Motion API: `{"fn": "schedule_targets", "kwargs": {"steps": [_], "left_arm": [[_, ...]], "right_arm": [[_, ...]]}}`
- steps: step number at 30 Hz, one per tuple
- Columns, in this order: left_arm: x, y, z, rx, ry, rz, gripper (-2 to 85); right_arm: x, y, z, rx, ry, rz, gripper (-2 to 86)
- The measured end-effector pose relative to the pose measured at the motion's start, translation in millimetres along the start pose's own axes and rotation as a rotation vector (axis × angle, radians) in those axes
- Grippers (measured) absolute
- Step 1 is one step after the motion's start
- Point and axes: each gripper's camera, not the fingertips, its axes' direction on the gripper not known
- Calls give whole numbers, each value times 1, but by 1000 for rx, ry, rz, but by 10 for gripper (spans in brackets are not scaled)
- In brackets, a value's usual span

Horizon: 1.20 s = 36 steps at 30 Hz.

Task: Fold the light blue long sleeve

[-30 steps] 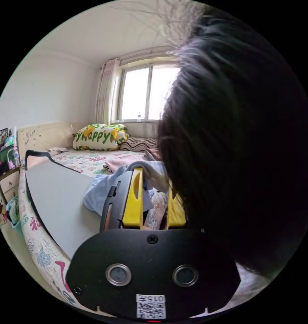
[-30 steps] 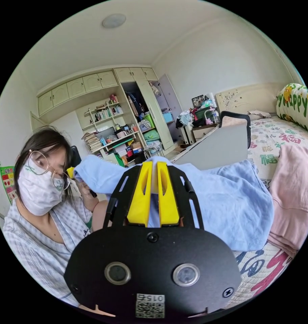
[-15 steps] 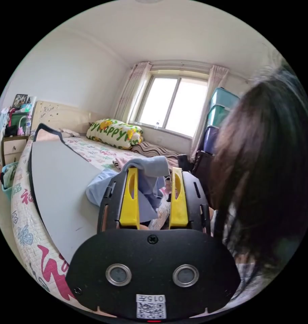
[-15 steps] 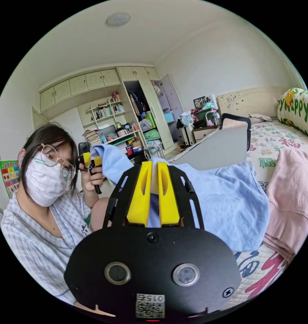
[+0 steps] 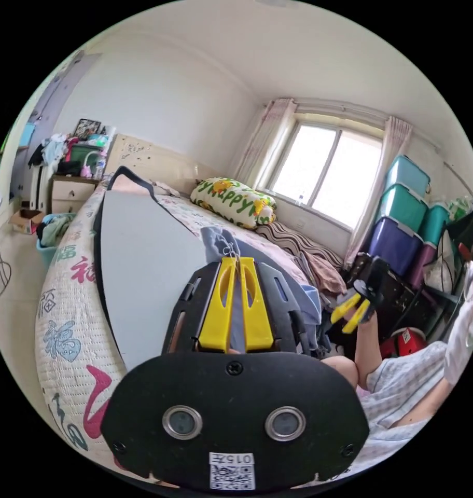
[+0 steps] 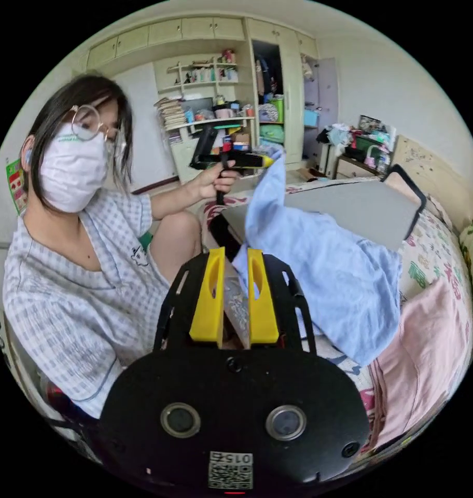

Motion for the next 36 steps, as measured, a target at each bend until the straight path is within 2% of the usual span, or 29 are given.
{"fn": "schedule_targets", "kwargs": {"steps": [2,4,7,9,12,13,15,18,20,28,31,36], "left_arm": [[-9,4,6,0,-21,-50,-3],[-9,6,13,-16,-39,-61,0],[7,10,15,-17,-82,8,15],[49,9,13,-46,-22,268,78],[106,27,26,-174,88,540,107],[117,33,31,-196,89,578,109],[154,63,67,-350,37,751,123],[172,91,111,-471,-76,844,129],[171,94,122,-466,-80,849,123],[103,58,116,-396,161,544,42],[93,50,100,-275,93,504,25],[41,27,38,24,-78,284,15]], "right_arm": [[3,-18,26,-80,35,33,84],[10,-32,51,-148,159,84,98],[10,-47,79,-250,199,66,94],[-1,-53,83,-301,248,46,102],[-15,-58,83,-318,341,19,114],[-16,-59,84,-321,351,16,114],[-16,-62,98,-384,337,9,116],[-15,-66,117,-463,373,7,114],[-16,-66,120,-464,439,1,85],[-3,-42,69,-212,337,108,41],[0,-31,38,-66,388,174,34],[-24,-12,-30,211,699,267,19]]}}
